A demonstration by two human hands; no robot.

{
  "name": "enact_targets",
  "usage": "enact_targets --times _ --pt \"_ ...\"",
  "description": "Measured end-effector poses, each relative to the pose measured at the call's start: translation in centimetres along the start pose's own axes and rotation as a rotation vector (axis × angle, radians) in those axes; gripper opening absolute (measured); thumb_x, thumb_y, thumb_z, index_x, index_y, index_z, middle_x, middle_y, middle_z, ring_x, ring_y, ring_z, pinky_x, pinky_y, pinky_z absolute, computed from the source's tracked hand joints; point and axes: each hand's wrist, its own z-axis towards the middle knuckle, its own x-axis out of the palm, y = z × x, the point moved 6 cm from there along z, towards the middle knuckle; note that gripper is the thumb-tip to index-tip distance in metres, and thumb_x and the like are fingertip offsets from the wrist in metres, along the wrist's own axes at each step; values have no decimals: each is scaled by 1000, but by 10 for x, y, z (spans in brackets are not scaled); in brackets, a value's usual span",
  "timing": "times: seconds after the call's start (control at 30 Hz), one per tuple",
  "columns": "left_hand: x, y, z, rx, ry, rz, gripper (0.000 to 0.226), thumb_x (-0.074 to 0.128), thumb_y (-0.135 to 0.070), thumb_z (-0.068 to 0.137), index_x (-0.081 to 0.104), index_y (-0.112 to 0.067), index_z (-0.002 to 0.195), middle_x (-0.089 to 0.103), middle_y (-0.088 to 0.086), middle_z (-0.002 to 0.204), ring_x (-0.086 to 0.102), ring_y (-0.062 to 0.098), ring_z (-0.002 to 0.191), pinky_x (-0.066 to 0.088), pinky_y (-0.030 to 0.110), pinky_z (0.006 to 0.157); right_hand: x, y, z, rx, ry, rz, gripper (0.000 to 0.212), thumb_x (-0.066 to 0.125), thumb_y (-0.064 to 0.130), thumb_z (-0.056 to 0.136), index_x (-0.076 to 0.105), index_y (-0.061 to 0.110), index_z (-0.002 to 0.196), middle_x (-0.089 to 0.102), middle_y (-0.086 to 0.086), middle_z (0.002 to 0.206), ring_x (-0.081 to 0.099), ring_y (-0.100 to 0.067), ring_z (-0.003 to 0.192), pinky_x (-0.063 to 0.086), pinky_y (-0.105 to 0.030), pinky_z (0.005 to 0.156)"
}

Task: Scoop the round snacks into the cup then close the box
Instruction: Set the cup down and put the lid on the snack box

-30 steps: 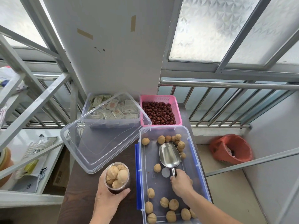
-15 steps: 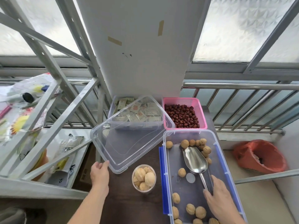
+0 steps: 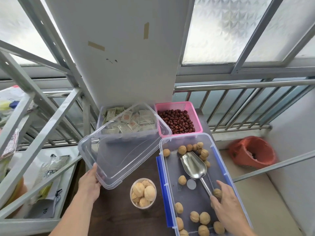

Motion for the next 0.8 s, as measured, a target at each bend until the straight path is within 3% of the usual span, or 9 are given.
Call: enact_targets --times 0.07,0.17,0.3,0.43,0.53,0.63,0.7,0.8 --pt "5 -11 -2 62 69 -56 42 59 -30 100 60 -5 134 67 17 130 69 31 112 62 41 83 2 0 -5 13 -2 6 58 64 13 90 44 15 144 50 -6 138 45 -12 103 42 -34 102" --pt "17 -33 -20 154 171 -93 21 57 -26 100 65 -13 114 75 9 108 78 18 83 65 34 68 5 3 -12 12 5 28 59 65 15 88 45 16 143 51 -3 137 53 -17 112 45 -36 104" --pt "28 -59 -44 268 242 -135 8 58 -24 99 61 -16 99 79 5 88 78 16 73 64 32 67 3 7 -17 -18 23 36 57 63 15 90 44 18 144 50 1 140 52 -17 123 44 -38 107" --pt "32 -85 -58 330 287 -197 21 62 -26 99 57 -12 113 78 6 95 78 19 80 64 41 75 -6 17 -18 -47 20 57 57 62 10 91 44 15 144 51 2 130 49 -14 106 40 -26 94" --pt "31 -103 -79 361 321 -217 7 61 -26 100 62 -19 99 78 7 100 78 21 81 64 43 73 -17 24 -20 -62 21 92 56 61 7 90 46 12 144 54 -3 128 50 -15 100 40 -27 89" --pt "36 -113 -116 370 338 -217 7 62 -29 99 63 -24 94 76 8 107 77 20 85 64 36 74 -34 35 -23 -108 -8 184 54 62 6 90 48 14 142 55 -4 137 54 -12 113 41 -24 95" --pt "38 -111 -151 376 334 -253 9 61 -30 100 64 -25 94 76 5 105 76 19 88 63 35 77 -48 46 -28 -147 -11 340 51 62 5 92 50 20 139 58 0 134 55 -8 121 44 -24 99" --pt "55 -83 -221 351 381 -285 14 58 -29 100 68 -26 91 77 1 106 74 19 99 61 36 83 -62 67 -36 -152 88 652 38 65 13 93 58 25 128 68 8 123 62 -4 119 46 -33 108"
